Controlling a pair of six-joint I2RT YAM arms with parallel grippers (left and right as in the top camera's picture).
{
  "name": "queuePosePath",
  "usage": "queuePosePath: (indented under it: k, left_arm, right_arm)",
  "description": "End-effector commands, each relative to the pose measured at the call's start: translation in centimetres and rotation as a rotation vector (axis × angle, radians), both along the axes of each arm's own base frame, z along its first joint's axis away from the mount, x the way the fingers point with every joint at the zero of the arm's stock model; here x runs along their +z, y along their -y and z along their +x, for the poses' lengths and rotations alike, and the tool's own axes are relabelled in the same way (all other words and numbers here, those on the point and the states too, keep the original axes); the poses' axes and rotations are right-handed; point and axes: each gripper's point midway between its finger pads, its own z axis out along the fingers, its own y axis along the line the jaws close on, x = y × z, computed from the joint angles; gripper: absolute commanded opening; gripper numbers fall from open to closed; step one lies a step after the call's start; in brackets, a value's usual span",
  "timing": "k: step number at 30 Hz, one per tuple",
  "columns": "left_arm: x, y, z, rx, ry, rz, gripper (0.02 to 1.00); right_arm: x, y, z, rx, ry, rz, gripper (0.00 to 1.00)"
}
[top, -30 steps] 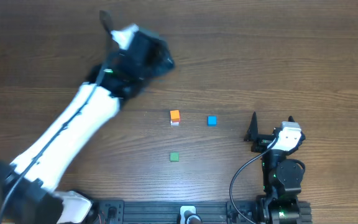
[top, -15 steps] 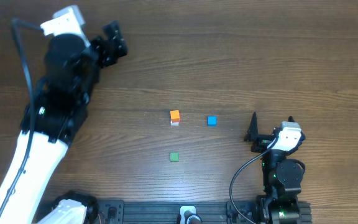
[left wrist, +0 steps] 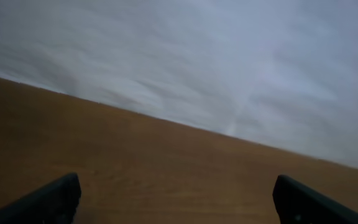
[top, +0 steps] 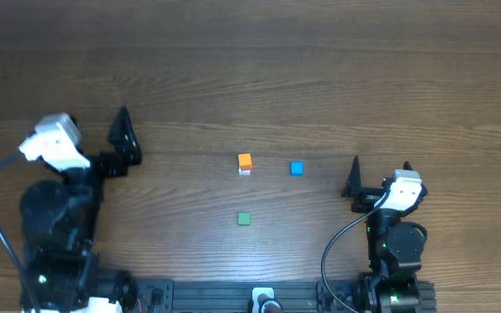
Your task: Stack Cubes
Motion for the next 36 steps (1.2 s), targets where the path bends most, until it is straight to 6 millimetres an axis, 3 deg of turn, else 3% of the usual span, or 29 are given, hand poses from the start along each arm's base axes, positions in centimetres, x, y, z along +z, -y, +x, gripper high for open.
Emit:
queuePosePath:
  k: [1,5,11,22,29,36]
  left_arm:
    - [-3.2,0.8,-1.7,-0.072,0.044,0.135,0.998]
    - [-5.4,1.5,-2.6,-0.116,0.102,0.223,0.998]
    - [-8.1,0.6,-2.9,-0.083,0.105,0.228,0.998]
    - [-10.6,-0.1,-3.1,-0.056,0.086,0.23,0.998]
    - [-10.7,-0.1,-3.3,-0.056,0.084,0.23,1.0]
    - [-12.8,-0.1,-3.5,-0.065,0.0,0.228,1.0]
  right_arm:
    - [-0.2,0.0,0.0,0.0,-0.002,0.003,0.993]
    - [-0.2,0.0,0.0,0.0,-0.002,0.003,0.991]
    - [-0.2,0.0,0.0,0.0,-0.002,0.003,0.991]
    - [-0.2,0.0,0.0,0.0,-0.002,0.003,0.991]
    - [-0.2,0.0,0.0,0.0,-0.002,0.003,0.991]
    - [-0.2,0.0,0.0,0.0,-0.002,0.003,0.993]
